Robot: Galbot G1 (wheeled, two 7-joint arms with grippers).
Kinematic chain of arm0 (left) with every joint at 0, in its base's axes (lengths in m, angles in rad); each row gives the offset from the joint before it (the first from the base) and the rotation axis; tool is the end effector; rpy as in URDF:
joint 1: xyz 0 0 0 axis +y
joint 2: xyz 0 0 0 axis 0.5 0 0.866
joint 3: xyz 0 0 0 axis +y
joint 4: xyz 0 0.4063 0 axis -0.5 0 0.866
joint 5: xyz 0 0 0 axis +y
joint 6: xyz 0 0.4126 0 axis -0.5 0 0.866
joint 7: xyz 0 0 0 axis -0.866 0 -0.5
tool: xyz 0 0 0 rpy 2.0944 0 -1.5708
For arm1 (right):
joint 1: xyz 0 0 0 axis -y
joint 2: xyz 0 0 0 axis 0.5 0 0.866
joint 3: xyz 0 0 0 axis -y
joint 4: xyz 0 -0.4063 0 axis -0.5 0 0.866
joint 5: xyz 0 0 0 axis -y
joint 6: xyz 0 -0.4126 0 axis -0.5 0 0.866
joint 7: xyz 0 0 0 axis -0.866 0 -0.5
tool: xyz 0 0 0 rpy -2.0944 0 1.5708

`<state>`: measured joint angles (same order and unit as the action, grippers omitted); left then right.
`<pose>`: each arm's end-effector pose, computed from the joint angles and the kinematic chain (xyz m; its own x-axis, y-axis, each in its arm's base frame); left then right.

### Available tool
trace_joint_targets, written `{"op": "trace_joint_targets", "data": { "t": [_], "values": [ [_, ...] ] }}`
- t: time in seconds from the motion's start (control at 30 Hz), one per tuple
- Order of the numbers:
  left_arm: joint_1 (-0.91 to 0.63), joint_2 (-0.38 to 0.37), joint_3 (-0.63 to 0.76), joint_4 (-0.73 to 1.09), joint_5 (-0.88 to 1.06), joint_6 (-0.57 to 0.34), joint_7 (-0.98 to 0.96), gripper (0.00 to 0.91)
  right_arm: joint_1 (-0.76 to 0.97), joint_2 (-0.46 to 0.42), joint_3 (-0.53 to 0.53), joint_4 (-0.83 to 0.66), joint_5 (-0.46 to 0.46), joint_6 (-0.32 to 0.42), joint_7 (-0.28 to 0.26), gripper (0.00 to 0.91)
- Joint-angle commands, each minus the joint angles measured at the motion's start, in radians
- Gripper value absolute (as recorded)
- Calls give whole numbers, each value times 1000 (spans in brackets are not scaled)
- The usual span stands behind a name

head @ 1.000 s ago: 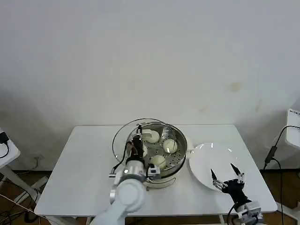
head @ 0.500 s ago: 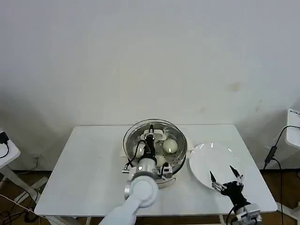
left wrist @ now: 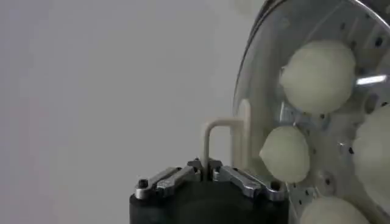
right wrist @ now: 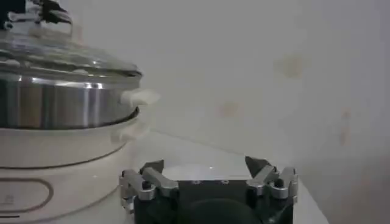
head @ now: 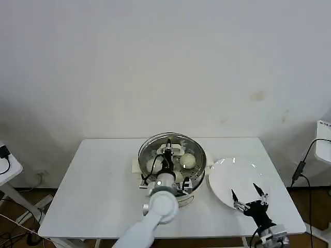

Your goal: Take steamed baozi put them in steamer then cover it.

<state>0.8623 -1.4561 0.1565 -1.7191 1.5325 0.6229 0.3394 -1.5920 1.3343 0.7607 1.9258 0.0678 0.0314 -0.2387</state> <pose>0.3803 -0.2154 -0.3078 -0.9959 0.0640 0.0636 0.0629 -0.0134 0.9979 0.2002 -0.1499 -0.3952 -0.9805 -0.1060 0.1656 -0.1414 0.9654 -0.2193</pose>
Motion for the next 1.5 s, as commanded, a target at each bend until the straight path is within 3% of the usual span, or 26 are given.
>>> {"op": "trace_joint_targets", "data": {
  "t": [0.03, 1.5],
  "values": [
    [-6, -14, 3, 32, 5, -1, 4, 0, -1, 1, -1, 0, 0, 1, 0, 907],
    [36, -53, -17, 1, 47, -18, -16, 0, -7, 8, -12, 0, -10, 6, -1, 907]
  ]
}}
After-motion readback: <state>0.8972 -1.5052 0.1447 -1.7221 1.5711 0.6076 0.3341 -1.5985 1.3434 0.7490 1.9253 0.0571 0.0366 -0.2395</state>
